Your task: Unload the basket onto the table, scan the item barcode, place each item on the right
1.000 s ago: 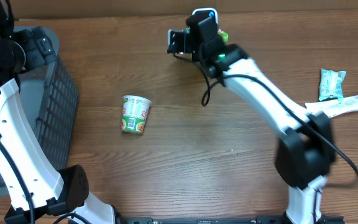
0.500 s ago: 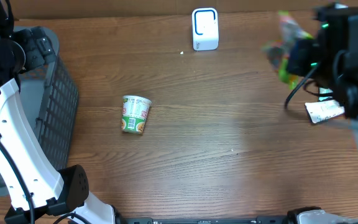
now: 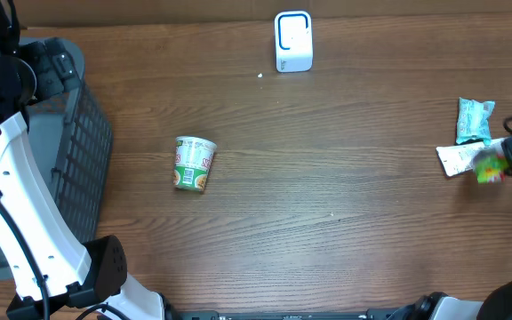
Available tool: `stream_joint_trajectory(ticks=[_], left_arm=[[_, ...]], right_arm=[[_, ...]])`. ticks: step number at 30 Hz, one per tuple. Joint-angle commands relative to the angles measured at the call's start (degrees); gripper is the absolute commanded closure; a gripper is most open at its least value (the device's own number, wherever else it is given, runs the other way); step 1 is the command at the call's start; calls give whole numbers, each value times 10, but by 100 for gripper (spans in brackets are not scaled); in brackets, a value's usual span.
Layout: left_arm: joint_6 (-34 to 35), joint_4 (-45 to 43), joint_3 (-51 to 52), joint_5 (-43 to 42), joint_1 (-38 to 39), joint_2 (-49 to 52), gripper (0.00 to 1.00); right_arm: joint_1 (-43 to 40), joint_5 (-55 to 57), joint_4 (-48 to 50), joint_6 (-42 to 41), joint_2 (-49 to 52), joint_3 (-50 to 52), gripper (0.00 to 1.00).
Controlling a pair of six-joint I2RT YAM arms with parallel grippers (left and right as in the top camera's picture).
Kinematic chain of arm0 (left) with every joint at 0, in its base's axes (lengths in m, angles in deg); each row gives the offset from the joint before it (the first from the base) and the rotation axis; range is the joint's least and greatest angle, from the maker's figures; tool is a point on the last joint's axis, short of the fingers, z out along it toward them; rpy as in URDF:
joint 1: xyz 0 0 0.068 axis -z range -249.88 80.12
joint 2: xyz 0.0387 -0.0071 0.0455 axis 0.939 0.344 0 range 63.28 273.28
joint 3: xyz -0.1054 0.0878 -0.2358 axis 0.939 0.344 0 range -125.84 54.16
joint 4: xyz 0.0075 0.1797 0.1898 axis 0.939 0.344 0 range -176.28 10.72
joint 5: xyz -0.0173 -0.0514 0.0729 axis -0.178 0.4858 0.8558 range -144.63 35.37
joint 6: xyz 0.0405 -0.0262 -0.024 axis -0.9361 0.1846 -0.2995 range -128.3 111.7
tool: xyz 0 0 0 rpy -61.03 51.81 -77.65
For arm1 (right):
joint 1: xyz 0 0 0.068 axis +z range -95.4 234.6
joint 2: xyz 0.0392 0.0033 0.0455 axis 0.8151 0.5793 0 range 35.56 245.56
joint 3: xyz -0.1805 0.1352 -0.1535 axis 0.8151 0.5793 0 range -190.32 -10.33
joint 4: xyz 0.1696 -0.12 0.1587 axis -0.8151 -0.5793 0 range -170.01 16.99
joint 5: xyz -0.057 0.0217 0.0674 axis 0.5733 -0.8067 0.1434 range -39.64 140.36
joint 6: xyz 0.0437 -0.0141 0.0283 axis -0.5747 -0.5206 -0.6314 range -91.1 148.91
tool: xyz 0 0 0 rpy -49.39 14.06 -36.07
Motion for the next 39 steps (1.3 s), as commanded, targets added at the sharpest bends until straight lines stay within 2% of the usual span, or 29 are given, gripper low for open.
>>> stream_joint_trajectory(ticks=[1,2,4,5,9,14,18,21,23,28,29,31,33,39], left_arm=[[-8,-1,-1,0,1,1,0],[-8,-1,-1,0,1,1,0],[-8,-1,-1,0,1,1,0],[-8,-1,-1,0,1,1,0],[-8,-1,-1,0,1,1,0],[-8,-1,-1,0,1,1,0],[-8,-1,-1,0,1,1,0],[-8,-1,-1,0,1,1,0],[-8,-1,-1,0,1,1,0],[-8,-1,-1,0,1,1,0],[-8,-1,-1,0,1,1,0],[-8,-1,-1,0,1,1,0],[-8,-1,-1,0,1,1,0],[-8,-1,-1,0,1,1,0]], right_arm=[[-31,-71,53,16,-13,36,90],[-38,-76,69,17,-13,47,82],[-41,-79,77,20,-13,53,58],[-41,-79,78,20,-13,52,40],[-41,-122,78,54,-14,42,1],[-33,-141,6,96,-33,-47,0],[10,-174,-49,143,-52,-124,0],[82,-249,-46,171,-54,-136,0],[163,-263,-35,171,-49,-134,0],[386,-263,56,170,5,-134,0],[448,-262,99,158,32,-134,0],[521,-230,166,102,77,-134,0],[576,-231,240,51,125,-134,0],[671,-223,364,-21,237,-134,0]])
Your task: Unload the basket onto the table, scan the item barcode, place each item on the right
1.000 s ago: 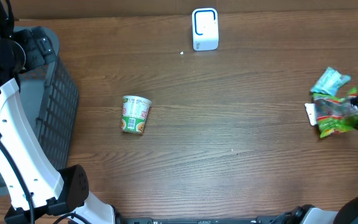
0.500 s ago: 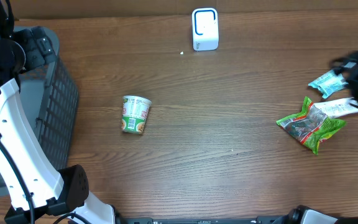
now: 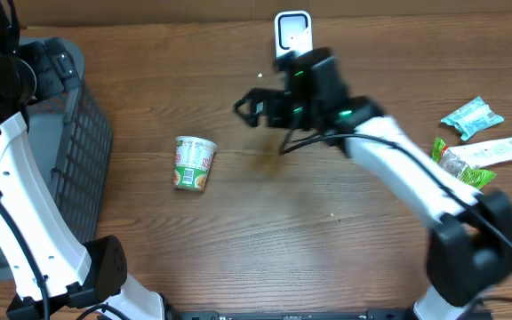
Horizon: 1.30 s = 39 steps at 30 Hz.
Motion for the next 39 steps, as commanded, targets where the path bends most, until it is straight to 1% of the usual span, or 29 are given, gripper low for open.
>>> stream_joint_trajectory(ticks=[1,7,10,15,17,22,25,30,32,33,34,35,39], left_arm=[[-9,-1,-1,0,1,1,0],[-9,-1,-1,0,1,1,0],[-9,-1,-1,0,1,1,0],[-9,-1,-1,0,1,1,0],[-9,-1,-1,0,1,1,0],[-9,-1,-1,0,1,1,0],[-9,-1,-1,0,1,1,0],[-9,-1,-1,0,1,1,0],[-9,-1,-1,0,1,1,0],[-9,-1,-1,0,1,1,0],[-9,-1,-1,0,1,1,1],[-9,-1,-1,0,1,1,0],[-9,-1,-1,0,1,1,0]], right_arm=[[40,9,47,-63,53,-7,0],[80,-4,136,-64,127,-7,0],[91,-9,163,-71,150,-7,0],[112,0,207,-122,168,-7,0],[124,53,216,-174,182,-7,0],[141,108,267,-222,215,-7,0],[141,128,272,-255,225,-7,0],[141,141,272,-254,228,-7,0],[141,138,266,-254,227,-7,4],[140,133,266,-254,227,-7,9],[138,129,265,-254,227,-7,10],[132,115,263,-245,227,-7,14],[99,78,219,-212,216,-7,14]])
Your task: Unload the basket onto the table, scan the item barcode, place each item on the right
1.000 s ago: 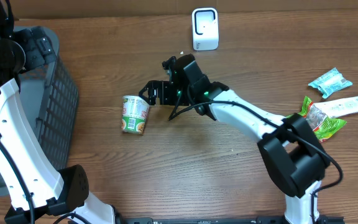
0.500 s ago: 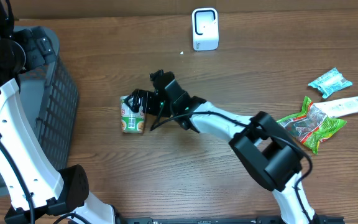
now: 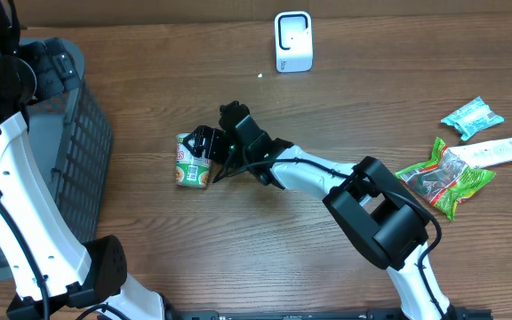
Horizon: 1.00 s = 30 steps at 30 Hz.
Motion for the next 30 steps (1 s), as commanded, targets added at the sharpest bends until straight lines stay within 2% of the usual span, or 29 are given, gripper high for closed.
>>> stream_joint_trajectory(ticks=[1,14,18,21,23,27,28,30], left_arm=[[-8,-1,-1,0,1,1,0],[-8,-1,-1,0,1,1,0],[-8,-1,-1,0,1,1,0],[-8,-1,-1,0,1,1,0],[-8,-1,-1,0,1,1,0],[-8,-1,-1,0,1,1,0],[-8,-1,-1,0,1,1,0],[-8,-1,-1,0,1,1,1]], right_arm=[[-37,-17,-44,42,-7,-1,14],[-61,-24,-268,287,-37,-15,13],[-61,20,-371,349,-38,-82,12],[-61,43,-470,388,-38,-189,13],[-58,32,-479,388,-38,-229,20],[-26,2,-413,396,-37,-231,56],[-12,4,-388,412,-37,-231,61],[7,13,-351,418,-37,-231,64]])
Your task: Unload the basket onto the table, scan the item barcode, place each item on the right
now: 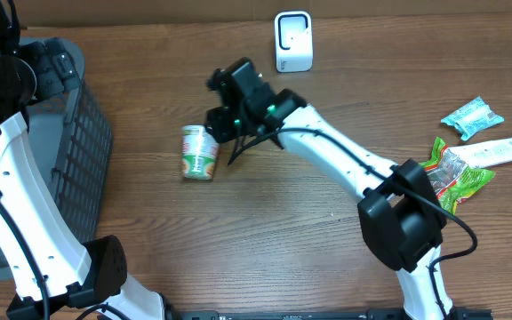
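Note:
A green and orange noodle cup point(199, 153) lies on its side on the wooden table point(265, 240), left of the middle. My right gripper point(213, 122) reaches in from the right and sits at the cup's far end, apparently shut on its rim; the wrist hides the contact. The white barcode scanner point(292, 40) stands at the back edge, with its window facing the table. My left arm point(7, 178) stands at the far left, its gripper out of view.
A dark mesh basket point(83, 147) stands at the left edge. At the right lie a teal packet point(471, 117), a white tube point(498, 151) and a green snack bag point(450, 175). The right arm's white links point(345, 156) span the middle.
The right gripper has moved a little back and right from beside the cup. The cup has shifted slightly toward the back and turned, so its long axis now runs front to back.
At first the right gripper was at the far right among the packets, with the cup lying alone. Then it was in front of the scanner. Then it was down at the cup, and now the cup has shifted with it.

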Available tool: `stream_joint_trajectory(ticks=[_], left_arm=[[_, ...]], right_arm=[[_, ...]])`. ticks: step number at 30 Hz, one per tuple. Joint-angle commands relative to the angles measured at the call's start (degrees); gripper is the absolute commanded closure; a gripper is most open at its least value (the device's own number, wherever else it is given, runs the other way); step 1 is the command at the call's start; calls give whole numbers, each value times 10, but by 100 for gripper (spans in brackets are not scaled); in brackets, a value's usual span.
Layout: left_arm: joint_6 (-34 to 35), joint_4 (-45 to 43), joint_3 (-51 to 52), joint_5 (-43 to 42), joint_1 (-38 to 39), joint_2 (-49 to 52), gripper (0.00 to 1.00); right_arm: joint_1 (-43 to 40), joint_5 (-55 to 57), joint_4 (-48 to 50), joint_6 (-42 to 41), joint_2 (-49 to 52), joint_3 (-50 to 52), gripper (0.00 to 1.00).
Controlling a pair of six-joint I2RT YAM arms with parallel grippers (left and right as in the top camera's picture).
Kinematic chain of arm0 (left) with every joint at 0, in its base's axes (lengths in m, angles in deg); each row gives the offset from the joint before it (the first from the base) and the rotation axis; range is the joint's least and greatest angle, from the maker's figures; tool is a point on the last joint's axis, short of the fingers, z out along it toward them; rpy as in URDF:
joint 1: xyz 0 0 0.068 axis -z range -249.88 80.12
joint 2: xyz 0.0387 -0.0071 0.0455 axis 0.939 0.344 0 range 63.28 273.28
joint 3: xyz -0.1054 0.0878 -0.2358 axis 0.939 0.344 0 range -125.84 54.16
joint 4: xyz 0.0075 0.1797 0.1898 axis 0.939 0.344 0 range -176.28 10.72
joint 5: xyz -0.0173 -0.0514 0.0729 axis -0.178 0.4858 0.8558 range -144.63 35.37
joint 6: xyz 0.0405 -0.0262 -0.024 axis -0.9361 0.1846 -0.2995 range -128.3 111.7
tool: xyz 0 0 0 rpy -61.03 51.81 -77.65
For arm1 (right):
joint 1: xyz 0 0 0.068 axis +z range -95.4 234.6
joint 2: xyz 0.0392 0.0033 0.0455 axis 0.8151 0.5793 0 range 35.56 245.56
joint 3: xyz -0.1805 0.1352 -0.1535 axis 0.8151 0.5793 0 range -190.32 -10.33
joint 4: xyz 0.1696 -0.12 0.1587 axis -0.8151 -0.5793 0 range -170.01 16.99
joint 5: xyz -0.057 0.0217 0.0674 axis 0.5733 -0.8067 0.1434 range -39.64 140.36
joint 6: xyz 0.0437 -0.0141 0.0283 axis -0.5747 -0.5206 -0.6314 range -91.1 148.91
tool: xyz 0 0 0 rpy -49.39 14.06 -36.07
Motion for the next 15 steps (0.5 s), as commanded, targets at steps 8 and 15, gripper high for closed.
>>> stream_joint_trajectory(ticks=[8,15], left_arm=[[-8,-1,-1,-1,1,1,0],[-8,-1,-1,-1,1,1,0]], right_arm=[[58,30,134,82,72,-7,43],[56,58,115,142,94,-7,42]])
